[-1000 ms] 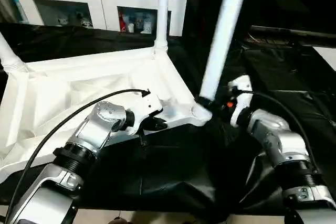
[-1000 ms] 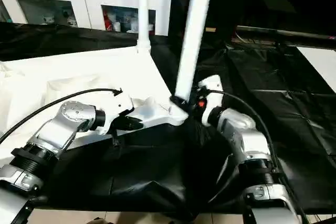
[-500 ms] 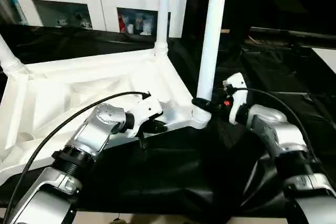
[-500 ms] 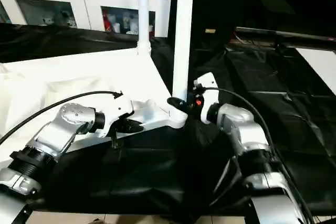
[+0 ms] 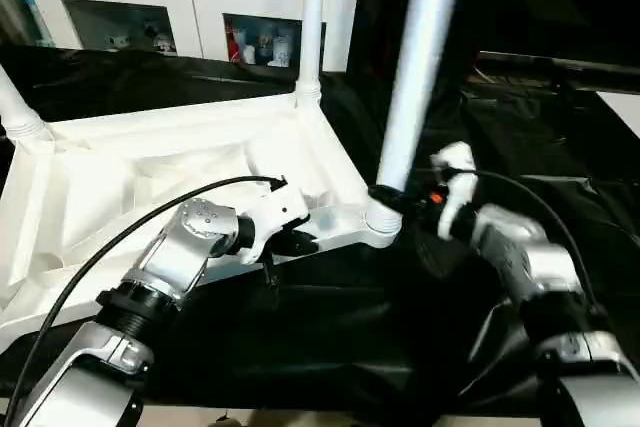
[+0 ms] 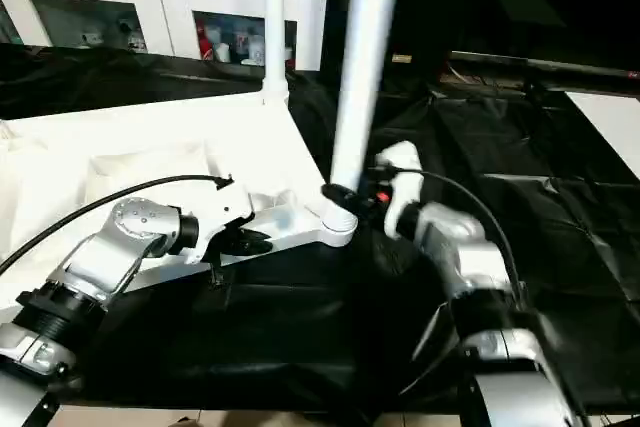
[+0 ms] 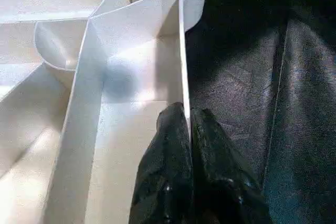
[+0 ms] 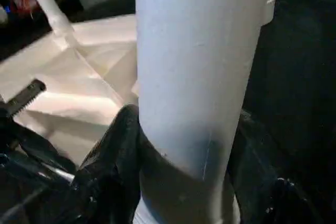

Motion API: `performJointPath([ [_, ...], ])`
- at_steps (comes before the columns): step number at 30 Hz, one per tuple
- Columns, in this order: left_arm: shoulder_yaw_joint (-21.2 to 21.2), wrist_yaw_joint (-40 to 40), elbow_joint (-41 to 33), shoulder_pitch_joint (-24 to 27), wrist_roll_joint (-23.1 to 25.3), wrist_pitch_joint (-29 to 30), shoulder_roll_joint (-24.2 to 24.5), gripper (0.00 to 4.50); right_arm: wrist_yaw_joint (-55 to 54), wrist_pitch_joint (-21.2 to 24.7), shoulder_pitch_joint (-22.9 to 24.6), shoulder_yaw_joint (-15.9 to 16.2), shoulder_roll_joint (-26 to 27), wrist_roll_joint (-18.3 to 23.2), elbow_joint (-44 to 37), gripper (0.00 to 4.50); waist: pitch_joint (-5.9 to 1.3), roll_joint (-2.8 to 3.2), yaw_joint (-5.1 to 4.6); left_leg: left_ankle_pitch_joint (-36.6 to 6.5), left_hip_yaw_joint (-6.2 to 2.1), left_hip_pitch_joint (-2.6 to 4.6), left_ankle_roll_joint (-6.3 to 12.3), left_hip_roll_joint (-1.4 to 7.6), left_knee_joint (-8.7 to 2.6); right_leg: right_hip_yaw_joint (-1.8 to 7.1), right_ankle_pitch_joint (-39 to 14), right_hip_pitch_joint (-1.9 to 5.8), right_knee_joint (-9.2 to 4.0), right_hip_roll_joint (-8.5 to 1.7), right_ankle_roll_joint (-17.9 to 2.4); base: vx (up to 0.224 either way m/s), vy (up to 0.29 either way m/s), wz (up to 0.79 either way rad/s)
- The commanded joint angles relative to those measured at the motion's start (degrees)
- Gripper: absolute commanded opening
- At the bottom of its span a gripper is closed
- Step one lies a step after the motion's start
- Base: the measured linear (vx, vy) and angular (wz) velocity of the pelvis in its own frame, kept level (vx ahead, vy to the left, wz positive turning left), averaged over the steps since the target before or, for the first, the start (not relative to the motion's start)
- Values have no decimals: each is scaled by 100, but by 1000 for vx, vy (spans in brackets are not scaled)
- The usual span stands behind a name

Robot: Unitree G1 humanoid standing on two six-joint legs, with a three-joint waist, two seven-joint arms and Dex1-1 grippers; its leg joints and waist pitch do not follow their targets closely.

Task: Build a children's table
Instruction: Insert table leg to table base

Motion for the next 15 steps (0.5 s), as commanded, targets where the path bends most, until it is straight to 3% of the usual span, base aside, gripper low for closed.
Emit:
performJointPath([
  [1,-11,73,26,40,-9,-184,-77,0,-30,-126,318,-14,118,-51,321,187,-361,54,2,-1325,-27,75,71,129,-404,217,-1756,262,-470,-394,-1131,0,0,0],
  [9,67,207,29,26,33,-291,-64,0,-95,-857,691,-66,387,-133,467,187,-347,82,-4,-1600,-62,87,18,138,-449,204,-2081,248,-502,-392,-1054,0,0,0],
  [10,77,212,31,25,33,-290,-61,0,-141,-1163,788,-56,418,-203,524,187,-349,71,1,-1619,-57,90,19,143,-446,208,-2099,238,-509,-402,-1049,0,0,0],
  [15,99,283,53,21,29,-348,-88,0,-214,-1687,978,-127,464,-314,701,187,-343,75,8,-1633,-53,79,37,137,-456,212,-2082,241,-512,-401,-1058,0,0,0],
])
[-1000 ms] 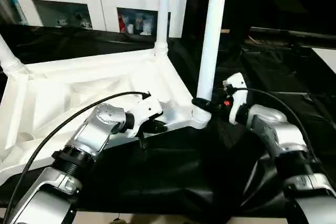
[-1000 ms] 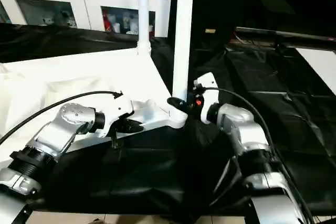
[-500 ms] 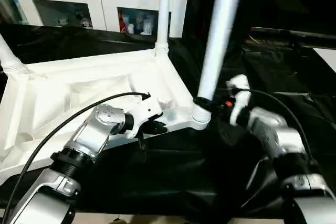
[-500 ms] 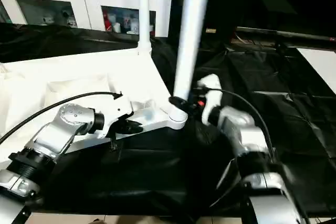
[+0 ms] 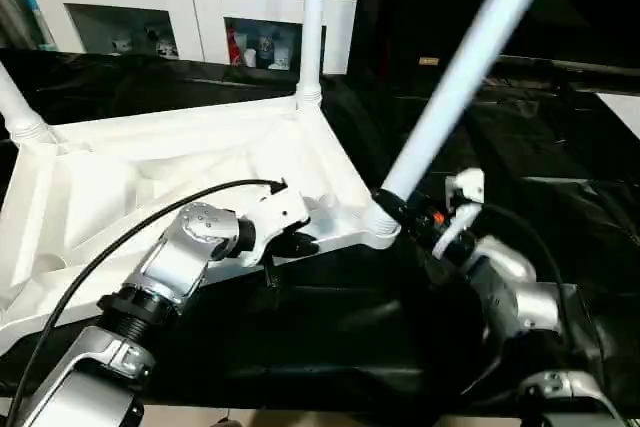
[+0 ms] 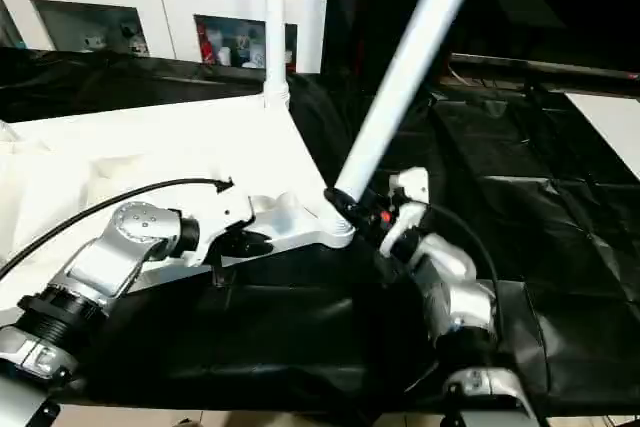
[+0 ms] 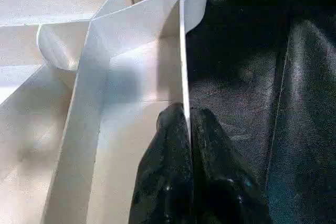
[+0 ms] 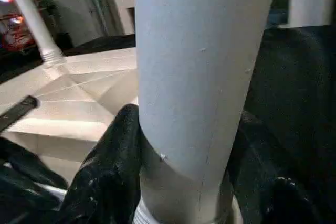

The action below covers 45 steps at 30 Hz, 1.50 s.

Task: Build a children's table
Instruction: Insert table leg to table base

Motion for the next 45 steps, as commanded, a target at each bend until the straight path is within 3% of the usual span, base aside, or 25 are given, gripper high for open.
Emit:
performJointPath([
  [1,92,167,17,-22,-27,-188,-52,0,-3,-39,348,112,-16,-345,466,187,-332,76,-6,-1649,-54,70,40,137,-447,215,-2091,220,-506,-404,-1059,0,0,0],
  [3,82,168,9,-10,-20,-210,-52,0,-13,-113,377,90,-20,-352,475,187,-323,54,-13,-1682,-54,59,64,132,-451,214,-2159,219,-517,-393,-1030,0,0,0],
  [9,58,128,13,-12,-3,-236,-66,0,92,-260,431,148,-161,-441,621,187,-312,68,-34,-1859,-67,67,70,136,-462,206,-2434,202,-545,-391,-981,0,0,0],
  [12,56,89,26,-23,3,-263,-39,0,298,-132,427,363,-280,-549,552,187,-305,66,-40,-1916,-72,67,77,134,-464,205,-2564,193,-565,-395,-932,0,0,0],
  [13,33,50,48,-38,20,-298,-19,0,556,49,374,555,-386,-635,506,187,-305,25,-50,-1923,-71,61,91,127,-458,198,-2668,199,-574,-390,-893,0,0,0],
  [16,-2,-10,60,-53,31,-337,6,0,830,233,237,774,-518,-778,521,187,-298,31,-55,-1899,-76,58,120,127,-458,200,-2804,192,-589,-398,-836,0,0,0],
  [17,-2,-10,60,-53,31,-337,6,0,830,233,237,774,-518,-778,521,187,-297,-1,-56,-1901,-74,61,132,126,-449,198,-2902,184,-594,-407,-815,0,0,0],
  [19,-23,-60,46,-61,41,-371,36,0,1026,303,52,924,-607,-894,566,187,-299,13,-57,-1902,-75,67,121,130,-450,203,-2939,170,-603,-411,-791,0,0,0],
  [20,-39,-98,37,-66,46,-400,51,0,1121,352,-55,990,-650,-939,596,187,-304,-48,-62,-1845,-85,45,139,131,-452,189,-2954,188,-579,-412,-786,0,0,0],
  [22,-67,-173,14,-67,52,-463,82,0,1261,352,-216,1085,-707,-1004,640,187,-299,-16,-67,-1859,-76,65,135,140,-451,197,-2903,164,-595,-409,-808,0,0,0],
  [24,-76,-210,-7,-61,47,-488,103,0,1429,436,-355,1166,-763,-1035,662,187,-301,-49,-67,-1867,-81,57,131,139,-458,196,-2916,177,-588,-413,-798,0,0,0],
  [25,-87,-226,-8,-63,58,-504,119,0,1662,561,-483,1283,-853,-1084,670,187,-302,-111,-64,-1828,-73,61,148,145,-451,196,-2903,170,-584,-418,-792,0,0,0],
  [26,-88,-228,-9,-63,60,-505,120,0,1693,579,-497,1299,-865,-1091,670,187,-301,-86,-58,-1842,-82,65,148,145,-453,191,-2926,169,-576,-420,-804,0,0,0],
  [31,-114,-331,-5,-49,88,-530,169,0,2290,778,-764,1609,-1144,-1353,784,187,-292,-120,-54,-1933,-80,82,119,155,-455,194,-3090,142,-605,-422,-746,0,0,0],
  [37,-133,-740,-71,-37,-106,-694,211,0,3054,923,-1008,1943,-1383,-1586,949,187,-298,-136,-36,-1946,-77,88,142,166,-450,200,-2988,139,-598,-424,-810,0,0,0],
  [39,-147,-897,-120,-29,-178,-695,216,0,3237,953,-1031,2041,-1438,-1610,932,187,-298,-132,-14,-1935,-66,108,150,181,-448,211,-2831,123,-582,-421,-886,0,0,0],
  [42,-198,-1045,-172,-20,-199,-665,236,0,3524,1082,-1015,2171,-1509,-1606,850,187,-308,-141,-11,-1806,-72,70,138,193,-472,211,-2530,166,-536,-419,-956,0,0,0],
  [45,-228,-1079,-209,6,-182,-667,249,0,3736,1134,-911,2255,-1543,-1629,761,187,-310,-137,6,-1830,-58,98,131,202,-469,222,-2371,156,-524,-412,-1038,0,0,0],
])
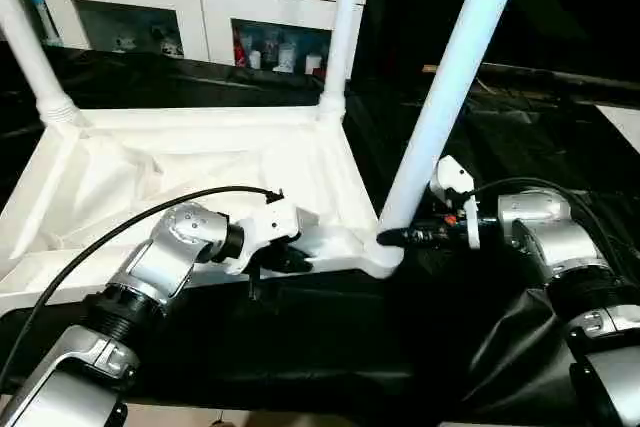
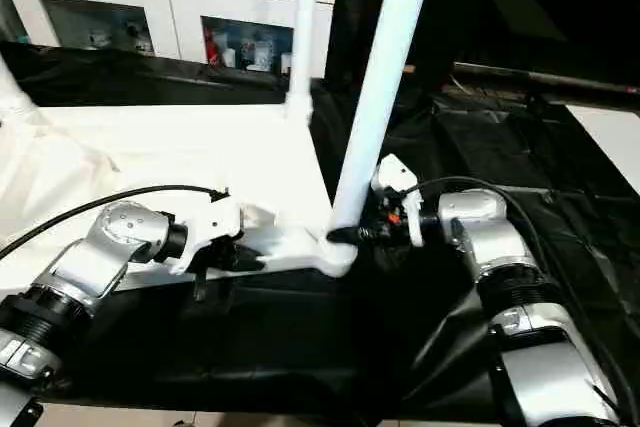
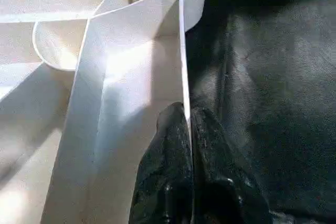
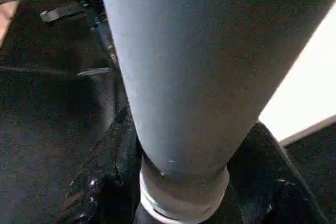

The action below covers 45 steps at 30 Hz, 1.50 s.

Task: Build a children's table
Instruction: Insert table leg to table base

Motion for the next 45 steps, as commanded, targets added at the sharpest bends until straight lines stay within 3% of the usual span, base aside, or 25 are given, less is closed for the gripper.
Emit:
performJointPath([
  [1,-20,47,-203,-26,-100,-150,-98,0,414,321,489,645,90,-398,281,187,-241,28,-15,-1812,-44,107,117,200,-445,236,-2235,135,-506,-415,-1117,0,0,0],
  [5,22,37,-148,-21,-89,-204,-112,0,418,213,700,627,126,-356,167,187,-245,17,-12,-1796,-56,87,79,197,-466,231,-2150,163,-493,-410,-1077,0,0,0],
  [8,33,23,-128,-18,-88,-249,-105,0,383,105,800,637,138,-371,140,187,-229,13,-17,-1982,-63,112,49,193,-474,228,-2376,150,-517,-416,-1036,0,0,0],
  [13,72,38,-113,-41,-71,-298,-79,0,-2,-423,1023,566,252,-469,215,187,-231,2,-25,-2097,-77,126,14,182,-487,231,-2659,148,-558,-422,-901,0,0,0],
  [18,111,35,-154,3,-100,-302,-65,0,-385,-500,1247,318,433,-327,199,186,-210,43,-90,-2547,-129,180,-61,177,-503,199,-3313,92,-639,-416,-697,0,0,0],
  [19,118,27,-148,3,-109,-306,-68,0,-461,-485,1268,277,457,-313,232,186,-216,29,-116,-2609,-134,175,-65,172,-504,195,-3352,92,-650,-411,-673,0,0,0],
  [22,104,-45,-140,-2,-129,-313,-60,0,-445,-511,1312,340,443,-389,311,186,-199,60,-150,-2885,-164,213,-90,175,-514,160,-3531,67,-694,-412,-643,0,0,0],
  [23,93,-69,-129,-12,-129,-325,-53,0,-433,-526,1314,351,447,-419,341,186,-208,110,-161,-2973,-183,228,-107,178,-519,143,-3513,74,-704,-423,-656,0,0,0],
  [28,55,-169,-80,-69,-137,-333,-35,0,-256,-425,1270,465,434,-481,387,186,-214,97,-176,-2948,-188,191,-107,196,-559,137,-3028,120,-670,-426,-855,0,0,0],
  [31,-13,-371,-78,-90,-135,-310,42,0,-176,-432,1267,542,425,-545,400,186,-222,56,-155,-2734,-170,167,-69,202,-564,159,-2947,138,-656,-446,-896,0,0,0],
  [39,-68,-500,52,-152,-18,-404,185,0,-357,-517,1240,497,508,-588,487,186,-232,66,-155,-2611,-164,154,-98,211,-589,162,-2765,160,-634,-444,-941,0,0,0],
  [43,16,-239,227,-224,46,-354,78,0,-955,-644,1171,322,639,-624,655,186,-188,94,-174,-2916,-182,201,-153,190,-586,137,-3321,104,-707,-445,-780,0,0,0],
  [44,33,-109,286,-244,87,-293,24,0,-1294,-678,1119,230,696,-648,771,186,-147,96,-212,-3251,-203,270,-172,166,-558,75,-3895,37,-791,-442,-593,0,0,0],
  [45,58,81,364,-271,139,-196,-45,0,-1768,-747,1053,127,762,-699,909,186,-127,112,-237,-3406,-232,287,-201,150,-548,19,-4195,28,-835,-443,-448,-55,1,-8],
])
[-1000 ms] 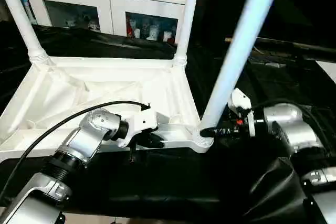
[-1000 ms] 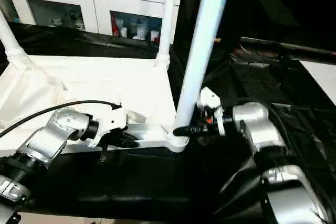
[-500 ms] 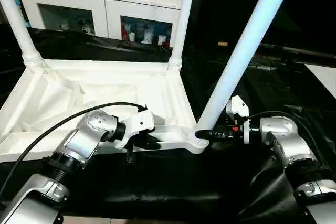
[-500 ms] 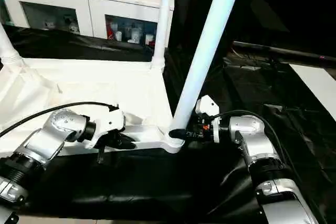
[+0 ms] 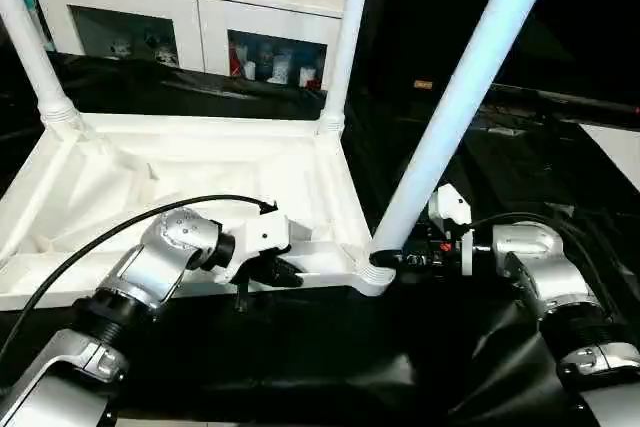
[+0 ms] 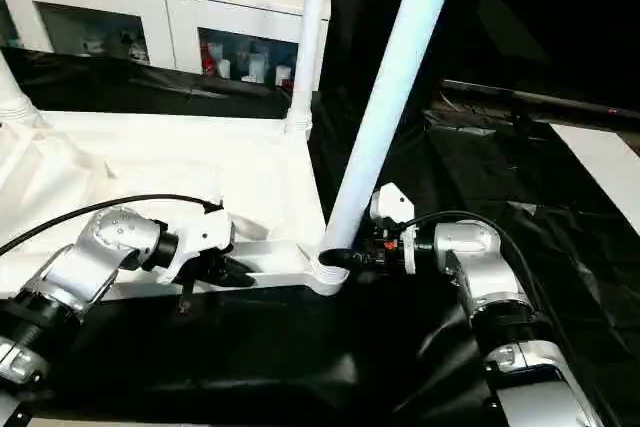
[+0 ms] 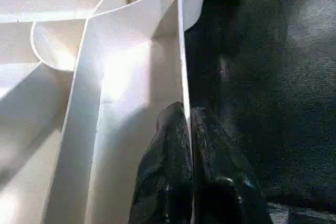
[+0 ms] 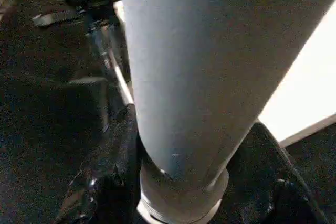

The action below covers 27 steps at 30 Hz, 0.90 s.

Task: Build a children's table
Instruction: Insert table leg to table base

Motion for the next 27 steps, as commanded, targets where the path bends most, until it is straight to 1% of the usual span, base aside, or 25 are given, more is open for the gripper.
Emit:
performJointPath([
  [1,85,372,-5,-281,72,75,-284,0,-1159,202,279,330,177,-815,941,186,-24,204,-127,-3623,-213,158,-206,131,-406,9,-4532,-110,-830,-441,-212,-62,18,-14],
  [2,101,433,31,-294,75,105,-315,0,-1295,214,257,296,198,-822,987,186,-23,233,-234,-3839,-272,156,-216,135,-436,-155,-4466,-25,-915,-426,-112,-62,18,-14],
  [3,114,474,55,-302,74,130,-340,0,-1403,227,241,265,218,-821,1022,186,13,340,-248,-4153,-329,200,-248,172,-484,-279,-4307,4,-936,-396,-127,-74,48,-16],
  [4,169,661,156,-336,39,337,-498,0,-2067,350,163,28,381,-728,1212,186,28,489,-291,-5024,-459,-91,-350,354,-886,-389,-2845,440,-466,-317,-384,-114,62,-14],
  [5,181,724,181,-346,35,411,-546,0,-2263,384,143,-44,435,-695,1264,186,80,519,-200,-5453,-407,-399,-369,465,-1248,-374,-2115,699,196,-229,-486,-114,62,-14],
  [6,206,891,229,-373,50,594,-641,0,-2617,452,99,-151,524,-650,1362,186,95,511,91,-5689,-97,-503,-312,390,-1390,-293,-1039,640,596,-101,-434,-128,26,2],
  [7,215,971,256,-390,60,673,-683,0,-2763,477,79,-189,560,-635,1405,186,33,388,65,-5387,-71,-356,-213,362,-1348,-108,-1389,578,651,-145,-385,-51,-60,11],
  [8,220,1060,289,-412,76,762,-734,0,-3011,548,32,-273,633,-579,1499,186,-19,-16,79,-3846,-99,268,-380,76,-433,241,-4626,-128,-344,-576,-90,-51,-60,11],
  [9,266,1395,373,-479,126,1055,-905,0,-3472,648,-59,-428,766,-473,1680,186,-37,-36,46,-2504,-145,378,-181,-60,297,240,-5868,-328,-834,-1048,-215,24,-94,-21],
  [10,298,1595,419,-519,154,1223,-1003,0,-3677,684,-103,-498,824,-423,1764,186,-59,76,130,-763,-328,-236,21,58,220,485,-5639,231,-683,-1237,-303,62,-18,-52],
  [11,368,1860,466,-570,162,1443,-1147,0,-3966,695,-164,-612,901,-338,1872,186,-122,266,247,-533,-330,-340,-224,157,-312,191,-3759,362,-450,-790,-538,62,-18,-52],
  [12,467,2162,519,-626,156,1662,-1300,0,-4203,684,-236,-704,973,-245,1997,186,-65,241,153,-888,-307,-338,-293,179,-433,125,-3018,265,-329,-575,-643,12,23,-34],
  [13,535,2377,539,-669,151,1819,-1426,0,-4415,685,-301,-786,1038,-162,2106,186,-55,314,149,-1932,-277,-170,-361,171,-465,100,-2687,170,-299,-494,-830,0,0,0],
  [14,561,2516,517,-694,164,1957,-1536,0,-4630,690,-363,-859,1101,-95,2206,186,-50,287,138,-2637,-240,-13,-312,141,-402,133,-3126,60,-403,-547,-906,0,0,0],
  [15,564,2530,514,-697,165,1971,-1547,0,-4652,690,-370,-867,1107,-88,2216,186,-46,314,173,-2760,-232,31,-278,131,-384,149,-3291,33,-457,-580,-904,0,0,0],
  [16,592,2658,425,-705,197,2132,-1671,0,-4902,722,-450,-940,1189,-31,2328,186,-34,357,169,-2804,-253,-11,-231,144,-433,139,-3352,65,-471,-582,-850,0,0,0],
  [17,568,2771,256,-704,271,2319,-1793,0,-5223,689,-555,-969,1299,-66,2452,186,-17,339,125,-2972,-281,-55,-290,160,-501,73,-3495,119,-501,-564,-696,0,0,0],
  [18,536,2799,197,-705,316,2352,-1808,0,-5302,661,-595,-964,1348,-104,2484,186,-29,332,115,-3035,-299,-71,-313,149,-516,46,-3554,142,-512,-560,-611,0,0,0],
  [19,521,2807,181,-707,332,2359,-1809,0,-5323,648,-608,-962,1366,-122,2492,186,-50,341,103,-3077,-312,-61,-315,146,-529,41,-3529,157,-552,-581,-542,0,0,0],
  [21,494,2869,124,-703,376,2430,-1827,0,-5445,627,-692,-1035,1474,-150,2552,186,-89,350,99,-2769,-301,-89,-256,170,-567,77,-2972,197,-534,-585,-639,0,0,0],
  [22,487,2899,104,-698,385,2466,-1835,0,-5490,629,-721,-1069,1513,-151,2579,186,-112,354,92,-2477,-284,-125,-225,190,-596,78,-2435,232,-487,-556,-755,0,0,0],
  [23,485,2932,90,-692,380,2507,-1840,0,-5531,625,-747,-1069,1541,-176,2605,186,-120,325,87,-2135,-259,-168,-189,205,-603,96,-1922,250,-427,-542,-873,0,0,0],
  [24,484,2949,80,-688,376,2530,-1843,0,-5549,621,-756,-1062,1550,-189,2618,186,-108,325,85,-2104,-235,-158,-166,203,-603,98,-1860,232,-422,-529,-907,0,0,0],
  [26,474,3029,49,-676,346,2614,-1855,0,-5599,582,-811,-1006,1584,-249,2679,186,-64,267,73,-2593,-180,-76,-181,181,-564,133,-2700,125,-517,-554,-816,0,0,0],
  [27,474,3029,49,-676,346,2614,-1855,0,-5599,582,-811,-1006,1584,-249,2679,186,-70,268,77,-2656,-185,-67,-192,173,-555,141,-2883,118,-530,-572,-770,0,0,0],
])
